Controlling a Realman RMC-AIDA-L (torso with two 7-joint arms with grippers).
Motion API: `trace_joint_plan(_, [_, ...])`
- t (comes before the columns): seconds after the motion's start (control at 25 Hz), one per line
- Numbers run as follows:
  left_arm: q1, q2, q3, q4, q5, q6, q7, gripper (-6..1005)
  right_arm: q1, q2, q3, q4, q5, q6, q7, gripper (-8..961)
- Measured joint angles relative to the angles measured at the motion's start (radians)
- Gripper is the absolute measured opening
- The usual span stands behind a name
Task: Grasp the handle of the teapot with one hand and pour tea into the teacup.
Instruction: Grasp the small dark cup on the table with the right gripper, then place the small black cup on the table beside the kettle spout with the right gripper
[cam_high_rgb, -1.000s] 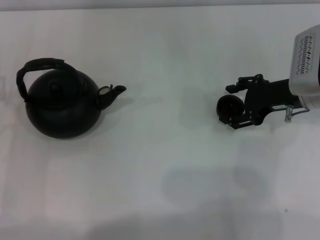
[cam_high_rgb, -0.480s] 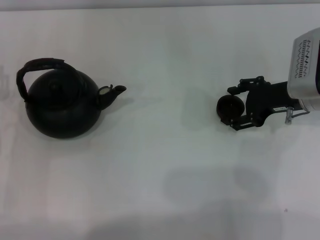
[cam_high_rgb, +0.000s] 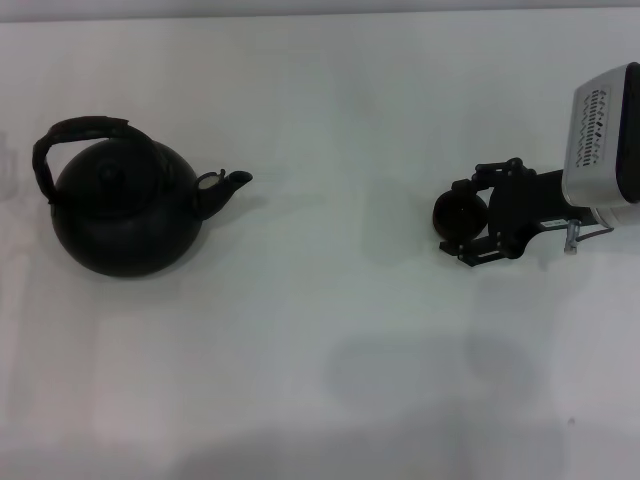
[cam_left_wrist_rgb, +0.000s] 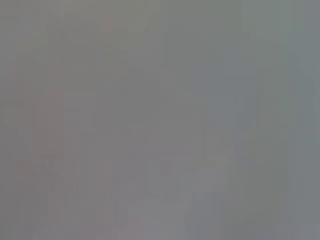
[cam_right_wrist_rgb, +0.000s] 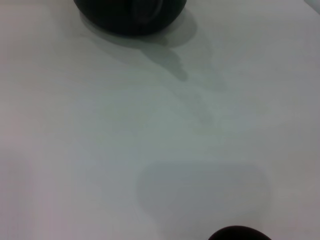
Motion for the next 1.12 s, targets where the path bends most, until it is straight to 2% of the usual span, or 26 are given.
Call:
trace_joint_plan(0.52, [0.007, 0.000, 0.000, 0.000, 0.000, 0.000, 0.000, 547, -0.002, -0.001, 0.002, 0.009, -0.002, 0.012, 0.004, 748])
trace_joint_plan(0.8, [0.008, 0.000, 0.000, 0.000, 0.000, 0.000, 0.000, 547, -0.005, -0.004, 0.011, 0.068, 0.008, 0.074, 0.049, 736])
trace_joint_plan(1.12, [0.008, 0.000, 0.000, 0.000, 0.005, 0.000, 0.000, 547, 0.007, 0.003, 0.002, 0.128, 0.062, 0.115, 0.104, 735])
